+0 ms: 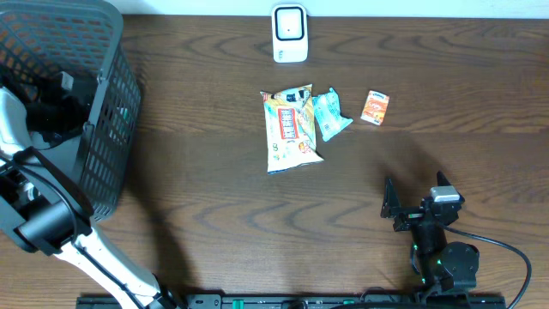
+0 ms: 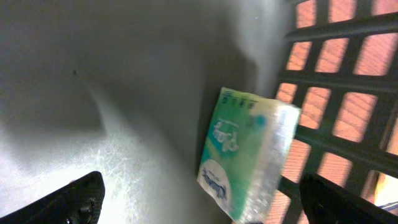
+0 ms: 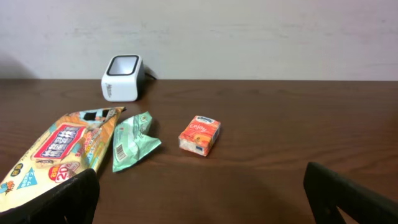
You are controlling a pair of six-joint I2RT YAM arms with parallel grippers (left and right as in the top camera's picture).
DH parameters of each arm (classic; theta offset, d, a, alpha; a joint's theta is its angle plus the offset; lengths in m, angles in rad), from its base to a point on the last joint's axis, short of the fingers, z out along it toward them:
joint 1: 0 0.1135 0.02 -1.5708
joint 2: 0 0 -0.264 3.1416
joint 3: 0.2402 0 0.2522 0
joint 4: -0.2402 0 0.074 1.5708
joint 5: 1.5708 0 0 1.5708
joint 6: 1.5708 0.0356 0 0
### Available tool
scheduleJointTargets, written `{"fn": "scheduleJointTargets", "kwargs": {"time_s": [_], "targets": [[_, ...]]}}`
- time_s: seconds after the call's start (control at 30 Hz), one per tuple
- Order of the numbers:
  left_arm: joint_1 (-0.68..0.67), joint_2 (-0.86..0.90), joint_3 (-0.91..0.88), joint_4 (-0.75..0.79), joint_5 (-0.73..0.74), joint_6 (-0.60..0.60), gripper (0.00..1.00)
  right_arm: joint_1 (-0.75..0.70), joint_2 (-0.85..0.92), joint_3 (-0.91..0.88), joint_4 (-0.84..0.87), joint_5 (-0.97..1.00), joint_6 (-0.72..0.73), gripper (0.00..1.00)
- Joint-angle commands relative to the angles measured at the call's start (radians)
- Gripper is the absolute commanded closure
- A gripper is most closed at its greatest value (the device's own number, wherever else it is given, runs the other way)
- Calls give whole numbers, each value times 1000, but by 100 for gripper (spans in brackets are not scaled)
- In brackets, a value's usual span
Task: Scan the item barcode
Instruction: 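Reach the left gripper back into the basket toward the green tissue pack, then grasp the green-white tissue pack and lift it out of the basket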
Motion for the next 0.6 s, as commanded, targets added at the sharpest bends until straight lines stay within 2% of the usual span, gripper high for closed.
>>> {"fn": "scheduleJointTargets", "kwargs": {"time_s": [0.0,0.3,0.4,0.47,0.57], "targets": [[-18,57,5,7,-8,17,1,-6,0,-1,-5,8,7,1],[-61,90,5,50,-50,12,1,-6,0,-1,-5,8,7,1],[-68,90,5,55,-75,5,19,-6,0,-1,-5,8,7,1],[-68,90,5,55,-75,5,22,-6,0,-1,-5,8,7,1],[-68,90,5,55,-76,5,40,-6,0,-1,-5,8,7,1]]}}
